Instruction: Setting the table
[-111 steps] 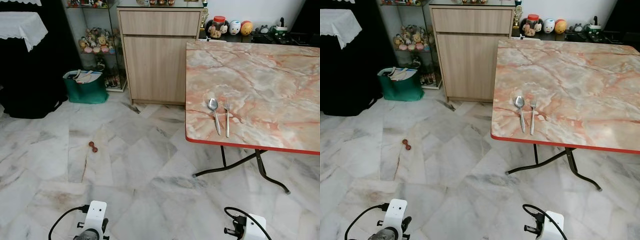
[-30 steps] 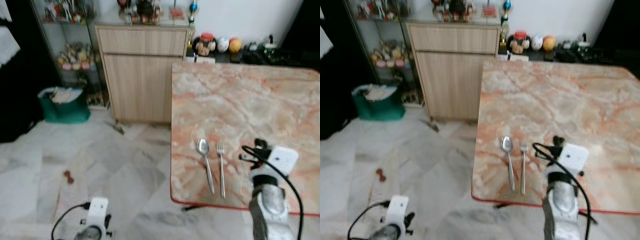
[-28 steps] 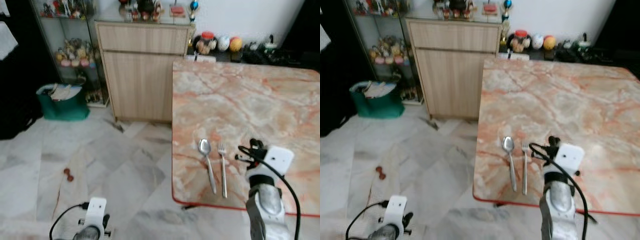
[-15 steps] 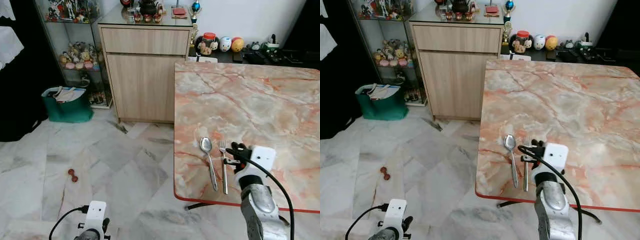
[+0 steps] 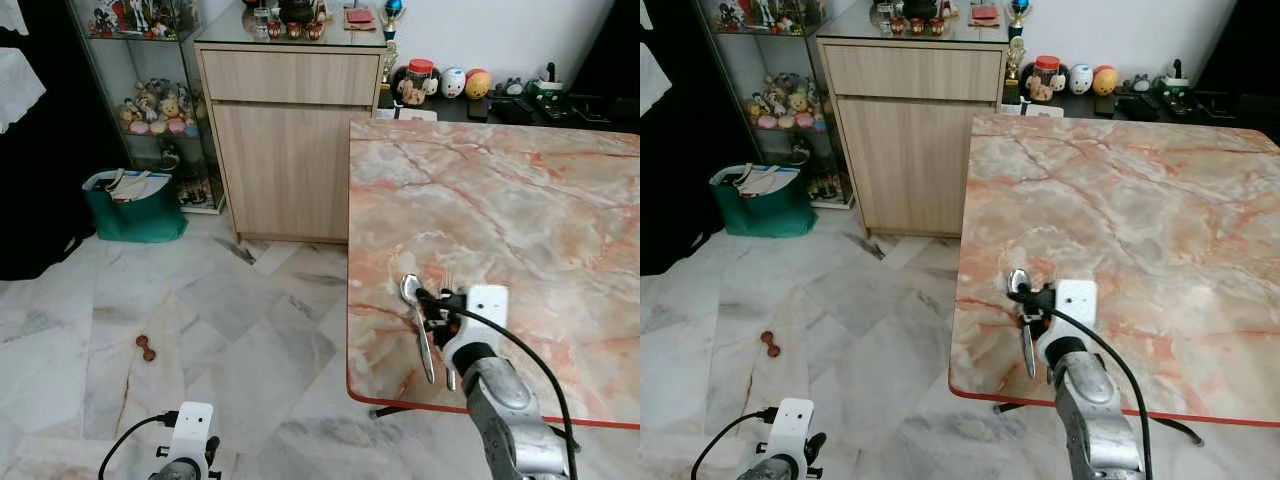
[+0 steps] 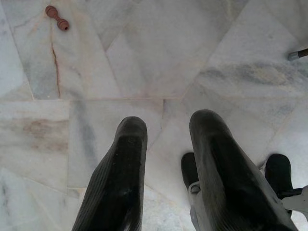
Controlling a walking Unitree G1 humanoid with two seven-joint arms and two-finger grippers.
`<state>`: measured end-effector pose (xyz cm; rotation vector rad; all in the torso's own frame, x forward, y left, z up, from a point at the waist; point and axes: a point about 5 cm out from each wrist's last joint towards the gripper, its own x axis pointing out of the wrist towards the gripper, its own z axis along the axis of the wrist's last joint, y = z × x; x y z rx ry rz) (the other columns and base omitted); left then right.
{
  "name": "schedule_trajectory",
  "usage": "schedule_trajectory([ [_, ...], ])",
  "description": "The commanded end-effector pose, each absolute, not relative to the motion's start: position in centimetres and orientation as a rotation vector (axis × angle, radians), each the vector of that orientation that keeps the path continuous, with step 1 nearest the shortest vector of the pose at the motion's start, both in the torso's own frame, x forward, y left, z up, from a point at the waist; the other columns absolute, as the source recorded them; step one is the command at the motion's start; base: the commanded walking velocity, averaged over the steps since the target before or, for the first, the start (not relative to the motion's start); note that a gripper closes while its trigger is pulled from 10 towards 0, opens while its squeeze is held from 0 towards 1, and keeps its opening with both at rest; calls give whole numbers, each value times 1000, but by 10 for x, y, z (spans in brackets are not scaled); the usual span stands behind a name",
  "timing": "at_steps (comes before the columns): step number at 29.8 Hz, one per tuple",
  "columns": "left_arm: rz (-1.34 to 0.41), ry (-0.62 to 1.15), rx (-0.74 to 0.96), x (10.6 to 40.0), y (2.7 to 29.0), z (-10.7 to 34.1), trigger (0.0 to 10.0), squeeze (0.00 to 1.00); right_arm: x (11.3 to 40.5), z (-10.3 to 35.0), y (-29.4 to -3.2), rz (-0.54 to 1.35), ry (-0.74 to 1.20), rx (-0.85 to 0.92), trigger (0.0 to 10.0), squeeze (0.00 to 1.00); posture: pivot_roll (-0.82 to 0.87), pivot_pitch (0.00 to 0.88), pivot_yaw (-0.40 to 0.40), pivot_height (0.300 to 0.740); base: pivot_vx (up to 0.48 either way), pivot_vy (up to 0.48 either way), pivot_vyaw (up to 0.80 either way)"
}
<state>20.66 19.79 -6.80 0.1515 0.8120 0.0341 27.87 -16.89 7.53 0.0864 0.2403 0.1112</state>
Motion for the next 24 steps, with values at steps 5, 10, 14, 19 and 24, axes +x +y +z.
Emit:
schedule_trajectory([
  [5,24,826,166,205,196,-69,10000,0,282,71,-163,107,267,138,10000,1000,29,0,-33,740,0,0,0],
  [10,21,825,167,205,195,-69,10000,0,286,67,-164,77,288,154,10000,1000,32,0,-37,740,0,0,0],
  [14,21,825,167,205,194,-69,10000,0,287,64,-164,63,300,187,10000,0,32,0,-37,740,0,0,0],
  [19,21,821,167,207,194,-69,10000,0,292,63,-160,69,305,182,10000,0,37,0,-42,740,0,0,0],
  [24,21,816,165,209,191,-68,10000,0,297,61,-158,73,310,181,10000,0,39,0,-49,740,0,0,0],
])
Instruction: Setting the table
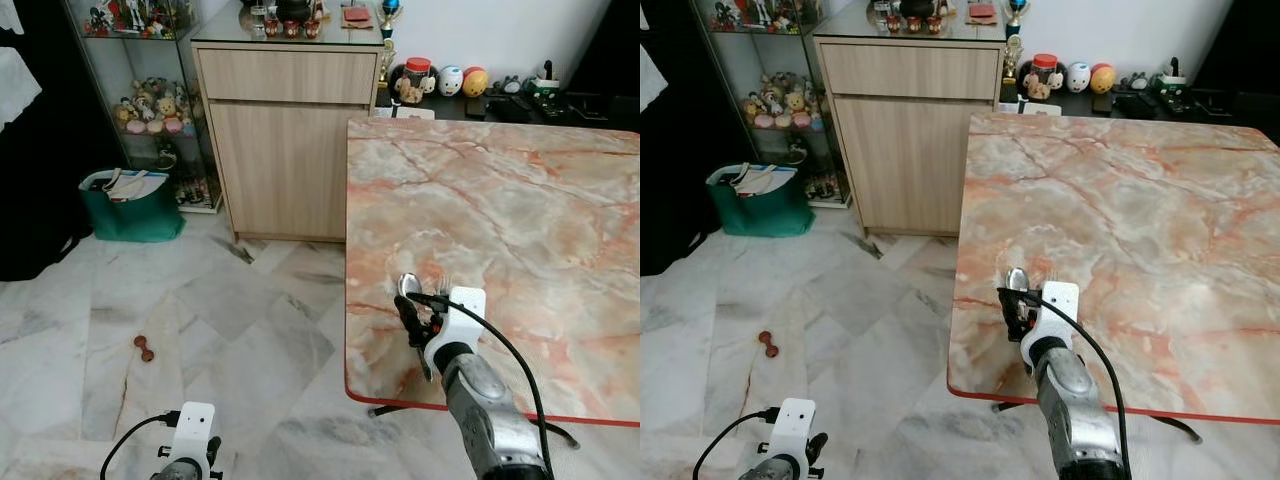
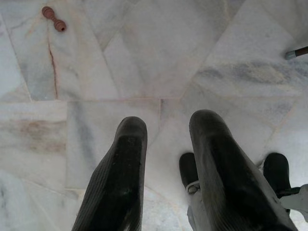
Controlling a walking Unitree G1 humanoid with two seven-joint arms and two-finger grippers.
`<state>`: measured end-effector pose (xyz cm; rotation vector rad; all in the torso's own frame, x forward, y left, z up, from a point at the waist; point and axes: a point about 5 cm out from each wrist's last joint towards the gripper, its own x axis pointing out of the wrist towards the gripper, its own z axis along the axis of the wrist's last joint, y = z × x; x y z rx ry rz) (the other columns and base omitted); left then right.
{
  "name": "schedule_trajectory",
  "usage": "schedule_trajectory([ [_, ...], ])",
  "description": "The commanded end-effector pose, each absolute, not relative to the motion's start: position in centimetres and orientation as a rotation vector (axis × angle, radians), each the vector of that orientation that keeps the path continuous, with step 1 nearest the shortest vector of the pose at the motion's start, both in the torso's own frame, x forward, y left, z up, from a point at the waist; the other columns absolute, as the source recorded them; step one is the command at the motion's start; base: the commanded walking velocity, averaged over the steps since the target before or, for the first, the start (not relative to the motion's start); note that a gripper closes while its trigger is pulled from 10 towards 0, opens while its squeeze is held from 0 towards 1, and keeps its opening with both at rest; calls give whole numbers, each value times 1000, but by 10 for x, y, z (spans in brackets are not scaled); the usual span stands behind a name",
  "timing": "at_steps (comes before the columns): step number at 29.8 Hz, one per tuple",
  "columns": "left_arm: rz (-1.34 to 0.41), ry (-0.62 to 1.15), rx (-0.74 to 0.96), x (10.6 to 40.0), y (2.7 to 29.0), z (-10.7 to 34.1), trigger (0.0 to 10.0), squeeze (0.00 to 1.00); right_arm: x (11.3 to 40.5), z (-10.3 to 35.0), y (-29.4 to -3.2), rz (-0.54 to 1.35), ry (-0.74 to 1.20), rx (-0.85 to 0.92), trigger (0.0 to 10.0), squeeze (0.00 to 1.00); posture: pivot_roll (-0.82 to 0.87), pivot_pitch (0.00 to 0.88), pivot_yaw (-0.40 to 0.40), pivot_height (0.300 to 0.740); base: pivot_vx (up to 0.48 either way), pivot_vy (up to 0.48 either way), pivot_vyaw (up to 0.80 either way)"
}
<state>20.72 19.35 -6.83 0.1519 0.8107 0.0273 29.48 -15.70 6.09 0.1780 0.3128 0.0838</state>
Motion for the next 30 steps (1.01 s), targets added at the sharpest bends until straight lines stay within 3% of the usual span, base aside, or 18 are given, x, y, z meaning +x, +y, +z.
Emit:
schedule_trajectory([
  [1,21,816,165,209,191,-68,10000,0,297,61,-158,72,310,181,10000,0,39,0,-49,740,0,0,0],
  [30,51,823,161,207,195,-69,10000,0,301,40,-155,85,401,141,10000,0,54,2,-71,740,0,0,0],
])
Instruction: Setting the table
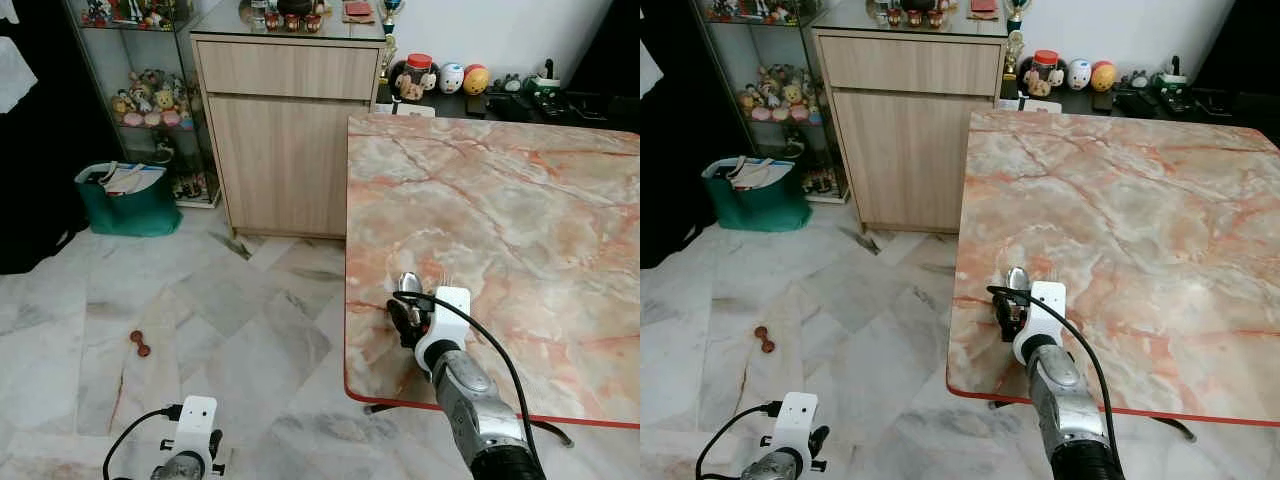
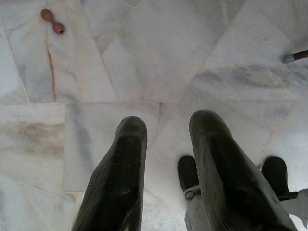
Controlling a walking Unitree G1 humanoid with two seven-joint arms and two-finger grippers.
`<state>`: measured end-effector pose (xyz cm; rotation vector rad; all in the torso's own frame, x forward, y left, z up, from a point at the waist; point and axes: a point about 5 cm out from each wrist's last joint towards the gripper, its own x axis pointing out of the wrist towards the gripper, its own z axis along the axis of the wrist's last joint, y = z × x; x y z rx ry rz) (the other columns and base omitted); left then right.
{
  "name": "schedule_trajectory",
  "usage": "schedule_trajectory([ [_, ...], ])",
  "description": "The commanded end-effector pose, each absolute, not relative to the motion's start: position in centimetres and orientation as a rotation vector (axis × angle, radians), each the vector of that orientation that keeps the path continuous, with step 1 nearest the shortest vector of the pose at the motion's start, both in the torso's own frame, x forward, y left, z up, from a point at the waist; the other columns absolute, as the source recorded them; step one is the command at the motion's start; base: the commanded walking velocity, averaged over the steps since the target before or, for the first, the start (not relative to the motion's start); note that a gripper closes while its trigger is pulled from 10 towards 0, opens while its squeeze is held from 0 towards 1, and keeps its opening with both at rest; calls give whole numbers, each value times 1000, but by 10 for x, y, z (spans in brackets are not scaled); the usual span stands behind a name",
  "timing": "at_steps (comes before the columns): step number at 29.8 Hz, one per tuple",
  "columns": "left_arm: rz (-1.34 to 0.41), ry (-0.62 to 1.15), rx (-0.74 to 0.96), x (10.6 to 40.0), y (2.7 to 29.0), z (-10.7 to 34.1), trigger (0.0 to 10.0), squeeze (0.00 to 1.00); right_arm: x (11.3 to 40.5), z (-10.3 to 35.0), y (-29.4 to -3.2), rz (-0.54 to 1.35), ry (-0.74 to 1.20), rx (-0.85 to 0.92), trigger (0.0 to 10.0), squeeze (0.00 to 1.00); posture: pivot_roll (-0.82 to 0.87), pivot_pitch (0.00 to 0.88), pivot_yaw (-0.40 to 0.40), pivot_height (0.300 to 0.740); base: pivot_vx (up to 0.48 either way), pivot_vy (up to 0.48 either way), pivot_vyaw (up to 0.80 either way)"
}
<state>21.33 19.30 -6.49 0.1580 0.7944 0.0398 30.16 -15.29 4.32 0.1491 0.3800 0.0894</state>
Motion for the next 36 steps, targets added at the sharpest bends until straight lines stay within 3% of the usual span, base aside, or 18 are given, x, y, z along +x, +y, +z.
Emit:
schedule_trajectory([
  [1,51,823,161,207,195,-69,10000,0,301,40,-155,85,401,141,10000,0,54,2,-71,740,0,0,0],
  [4,48,827,158,206,194,-70,10000,0,300,35,-155,87,419,119,10000,0,55,5,-74,740,0,0,0],
  [5,46,829,157,206,193,-70,10000,0,300,35,-156,86,419,121,9451,0,55,5,-74,740,0,0,0],
  [6,46,830,157,205,193,-70,10000,0,300,34,-156,84,421,120,196,0,55,6,-75,740,0,0,0],
  [36,26,858,180,200,194,-73,10000,0,298,15,-168,41,447,121,0,0,34,0,-55,740,0,0,0],
])
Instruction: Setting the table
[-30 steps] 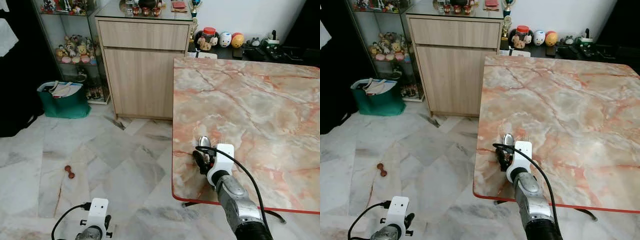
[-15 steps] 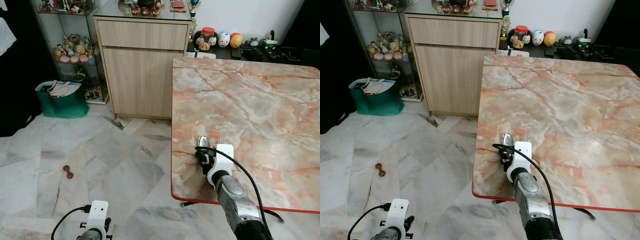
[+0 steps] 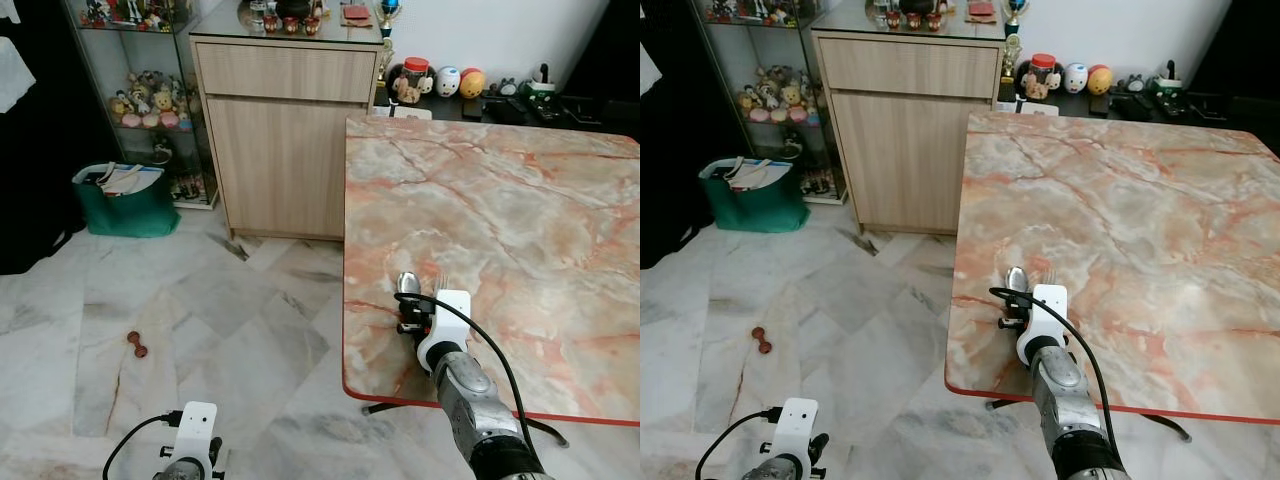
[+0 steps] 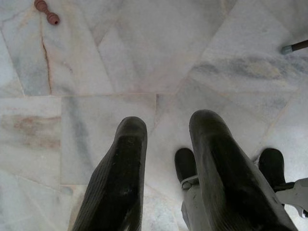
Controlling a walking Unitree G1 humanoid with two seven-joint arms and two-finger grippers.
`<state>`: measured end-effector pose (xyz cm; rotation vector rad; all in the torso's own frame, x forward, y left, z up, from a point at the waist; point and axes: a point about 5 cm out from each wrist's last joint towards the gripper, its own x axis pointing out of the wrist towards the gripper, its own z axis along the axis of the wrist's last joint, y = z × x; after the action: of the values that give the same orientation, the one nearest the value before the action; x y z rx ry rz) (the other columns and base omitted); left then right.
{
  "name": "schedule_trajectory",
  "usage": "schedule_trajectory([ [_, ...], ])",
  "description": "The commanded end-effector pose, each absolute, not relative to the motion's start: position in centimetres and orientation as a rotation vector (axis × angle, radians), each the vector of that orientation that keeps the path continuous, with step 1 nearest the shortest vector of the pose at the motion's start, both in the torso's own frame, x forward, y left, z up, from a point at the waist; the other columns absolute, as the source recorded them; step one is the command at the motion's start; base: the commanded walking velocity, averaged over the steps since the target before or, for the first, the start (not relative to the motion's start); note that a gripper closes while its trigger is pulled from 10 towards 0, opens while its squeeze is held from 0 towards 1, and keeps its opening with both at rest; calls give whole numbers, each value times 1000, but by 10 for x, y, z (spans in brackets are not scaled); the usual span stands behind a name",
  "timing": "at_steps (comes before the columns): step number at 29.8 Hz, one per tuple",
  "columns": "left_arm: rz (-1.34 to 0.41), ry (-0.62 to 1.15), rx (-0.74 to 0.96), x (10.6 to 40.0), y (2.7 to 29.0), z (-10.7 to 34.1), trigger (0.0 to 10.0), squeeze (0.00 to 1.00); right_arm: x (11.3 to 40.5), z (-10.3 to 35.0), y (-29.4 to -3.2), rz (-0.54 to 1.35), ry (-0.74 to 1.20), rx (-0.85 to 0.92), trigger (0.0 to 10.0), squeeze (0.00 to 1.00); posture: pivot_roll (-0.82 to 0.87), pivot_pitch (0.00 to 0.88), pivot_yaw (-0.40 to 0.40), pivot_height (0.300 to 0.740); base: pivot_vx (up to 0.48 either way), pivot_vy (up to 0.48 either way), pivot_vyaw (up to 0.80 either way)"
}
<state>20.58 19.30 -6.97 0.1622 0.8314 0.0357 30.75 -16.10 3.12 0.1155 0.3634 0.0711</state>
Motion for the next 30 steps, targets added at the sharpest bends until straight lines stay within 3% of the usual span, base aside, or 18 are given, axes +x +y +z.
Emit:
schedule_trajectory([
  [1,25,860,180,200,194,-73,10000,0,298,15,-168,41,445,122,0,0,32,0,-56,740,0,0,0],
  [8,23,866,180,197,192,-75,10000,0,298,13,-170,33,428,121,0,0,32,0,-65,740,0,0,0],
  [15,20,865,177,197,191,-75,10000,0,305,30,-177,-1,290,118,0,0,27,0,-64,740,0,0,0],
  [16,20,866,179,197,191,-75,10000,0,306,37,-179,4,248,125,10000,0,26,1,-62,740,0,0,0],
  [25,16,867,190,197,193,-75,10000,0,307,59,-184,-47,76,167,10000,0,33,5,-57,740,0,0,0],
  [30,16,865,198,198,195,-74,10000,0,311,97,-192,-113,-88,149,10000,0,31,6,-50,740,0,0,0],
])
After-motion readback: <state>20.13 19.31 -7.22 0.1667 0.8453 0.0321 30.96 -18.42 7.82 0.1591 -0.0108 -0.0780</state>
